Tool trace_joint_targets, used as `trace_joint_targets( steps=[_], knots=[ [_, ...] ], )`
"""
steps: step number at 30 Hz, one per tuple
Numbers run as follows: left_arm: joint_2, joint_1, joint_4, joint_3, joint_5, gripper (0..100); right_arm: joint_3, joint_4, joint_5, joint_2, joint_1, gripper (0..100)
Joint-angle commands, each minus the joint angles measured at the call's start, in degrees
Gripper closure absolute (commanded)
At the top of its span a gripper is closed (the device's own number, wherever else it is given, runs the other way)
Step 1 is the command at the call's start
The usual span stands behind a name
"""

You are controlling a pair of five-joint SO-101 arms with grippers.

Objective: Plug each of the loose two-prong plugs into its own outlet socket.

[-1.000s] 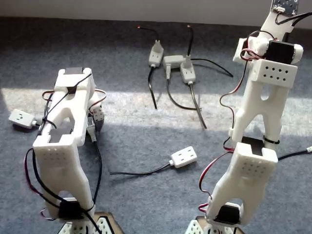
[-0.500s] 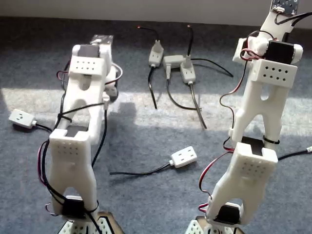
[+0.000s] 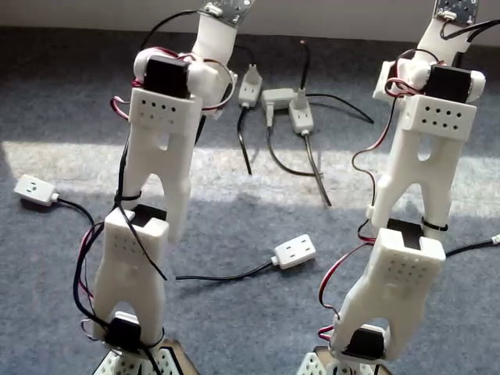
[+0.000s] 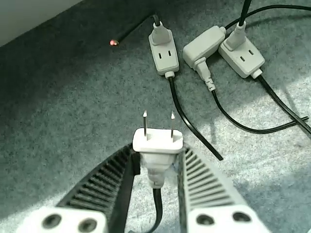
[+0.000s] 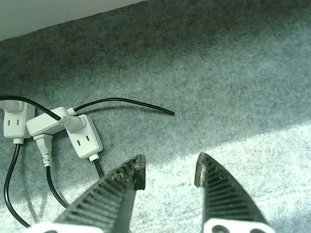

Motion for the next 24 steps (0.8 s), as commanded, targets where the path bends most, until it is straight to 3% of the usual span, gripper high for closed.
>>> trace_joint_targets(
  steps=[1, 5, 10, 17, 20, 24],
  knots=[
    [-8.5, 0.7, 0.4, -1.6, -0.5, 99, -0.8, -1.1, 0.6, -1.0, 0.4, 82.1],
    [-17.0, 0.7, 0.4, 5.9, -0.6, 99, -0.8, -1.1, 0.6, -1.0, 0.4, 82.1],
    [-26.1, 1.2, 0.2, 25.2, -0.9, 99, -0.8, -1.1, 0.6, -1.0, 0.4, 82.1],
    [-42.5, 6.5, -4.1, 43.0, -0.9, 99, -0.8, -1.1, 0.6, -1.0, 0.2, 82.1],
    [-50.2, 7.6, -9.5, 53.1, -0.9, 99, -0.8, -1.1, 0.6, -1.0, 0.2, 82.1],
    [-59.6, 5.8, -23.6, 75.5, -0.9, 99, -0.8, -1.0, 0.6, -1.0, 0.1, 82.1]
  ],
)
